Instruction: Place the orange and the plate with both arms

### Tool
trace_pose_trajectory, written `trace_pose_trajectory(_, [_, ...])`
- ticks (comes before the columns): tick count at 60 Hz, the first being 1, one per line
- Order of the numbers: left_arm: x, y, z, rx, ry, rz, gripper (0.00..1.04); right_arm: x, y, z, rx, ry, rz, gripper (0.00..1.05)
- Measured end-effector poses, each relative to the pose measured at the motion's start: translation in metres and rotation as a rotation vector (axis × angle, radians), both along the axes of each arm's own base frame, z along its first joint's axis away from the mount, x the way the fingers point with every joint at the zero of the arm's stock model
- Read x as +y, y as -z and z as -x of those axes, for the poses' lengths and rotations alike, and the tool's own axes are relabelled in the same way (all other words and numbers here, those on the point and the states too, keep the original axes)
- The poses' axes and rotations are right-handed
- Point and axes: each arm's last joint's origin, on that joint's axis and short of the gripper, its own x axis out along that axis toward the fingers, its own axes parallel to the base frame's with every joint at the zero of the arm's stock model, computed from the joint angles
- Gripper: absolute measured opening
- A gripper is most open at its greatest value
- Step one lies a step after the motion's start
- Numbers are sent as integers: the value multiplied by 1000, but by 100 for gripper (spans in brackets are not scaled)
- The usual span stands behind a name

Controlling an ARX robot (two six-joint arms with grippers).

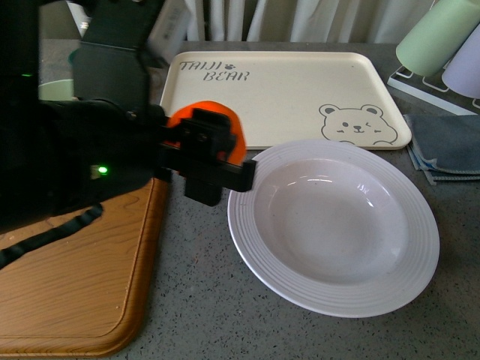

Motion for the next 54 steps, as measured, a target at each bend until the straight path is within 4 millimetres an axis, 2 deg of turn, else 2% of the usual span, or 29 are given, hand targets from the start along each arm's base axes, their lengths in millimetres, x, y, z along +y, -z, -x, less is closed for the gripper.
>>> trace_pose_trajectory(13, [-29, 10, -2, 18, 103, 4, 52, 0, 0, 0, 0, 0, 0, 96])
trace_pose_trajectory(25, [-52, 22, 5, 58, 201, 12, 51, 0, 0, 0, 0, 0, 0, 96])
trace_pose_trajectory(36, [-60, 27, 7, 80, 217, 8, 51, 0, 0, 0, 0, 0, 0, 96])
trace_pose_trajectory(45, [-62, 29, 6, 96, 197, 29, 73, 0, 0, 0, 0, 0, 0, 96])
trace_pose_trajectory(51, [-62, 26, 5, 94, 169, 63, 94, 0, 0, 0, 0, 0, 0, 96])
trace_pose_trajectory(54, [-62, 26, 5, 94, 160, 70, 97, 0, 0, 0, 0, 0, 0, 96])
